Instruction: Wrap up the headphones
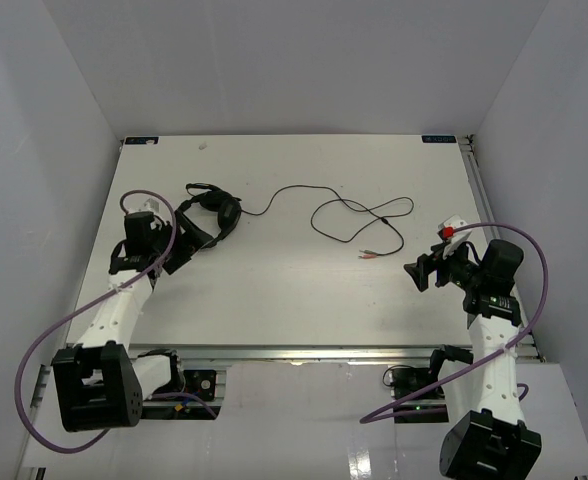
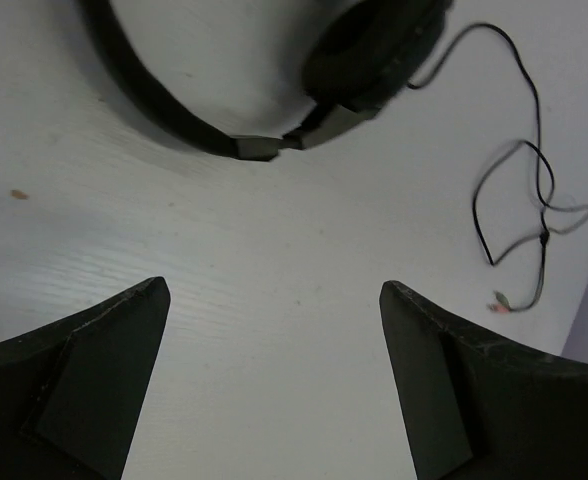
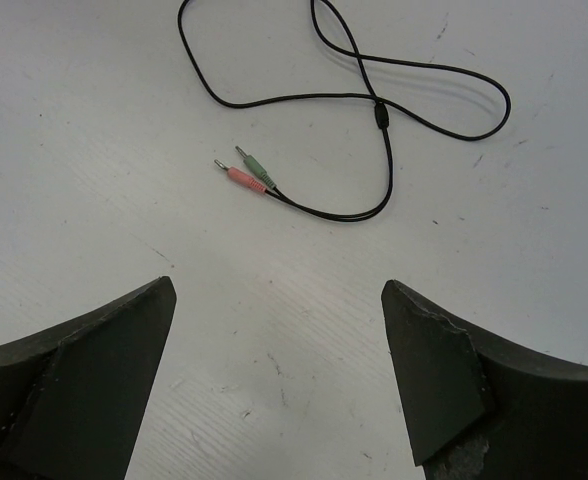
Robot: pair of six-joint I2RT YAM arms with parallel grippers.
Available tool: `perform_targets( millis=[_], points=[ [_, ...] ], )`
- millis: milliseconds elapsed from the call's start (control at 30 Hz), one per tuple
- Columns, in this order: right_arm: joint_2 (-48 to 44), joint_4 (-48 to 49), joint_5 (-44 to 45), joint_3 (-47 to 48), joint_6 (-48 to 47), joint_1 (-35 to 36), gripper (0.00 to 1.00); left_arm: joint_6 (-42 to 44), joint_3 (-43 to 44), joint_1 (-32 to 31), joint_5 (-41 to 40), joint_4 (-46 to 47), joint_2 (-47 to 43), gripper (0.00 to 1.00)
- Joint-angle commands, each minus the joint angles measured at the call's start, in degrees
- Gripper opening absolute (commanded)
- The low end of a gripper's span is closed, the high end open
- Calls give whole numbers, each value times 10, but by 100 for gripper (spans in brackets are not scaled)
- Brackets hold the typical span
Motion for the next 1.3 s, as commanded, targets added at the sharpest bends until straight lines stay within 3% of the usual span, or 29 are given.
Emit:
perform_targets(
  millis=[0,367,667,1100,1200,1267],
  points=[
    [-23,1,-24,24,-6,-1,90,-66,78,4,-152,-52,52,97],
    [-35,6,-19,23,2,-1,90,-50,220,6,-248,-116,259,95],
    [-28,8,-17,22,4,-1,90,2,286,8,-249,-118,349,82],
    [-13,11,-12,20,4,-2,90,63,328,9,-261,-119,429,50],
    [-11,12,-11,20,4,-2,90,69,326,9,-258,-116,435,36],
    [-10,12,-9,20,4,-2,90,71,322,9,-255,-113,437,19]
  ],
)
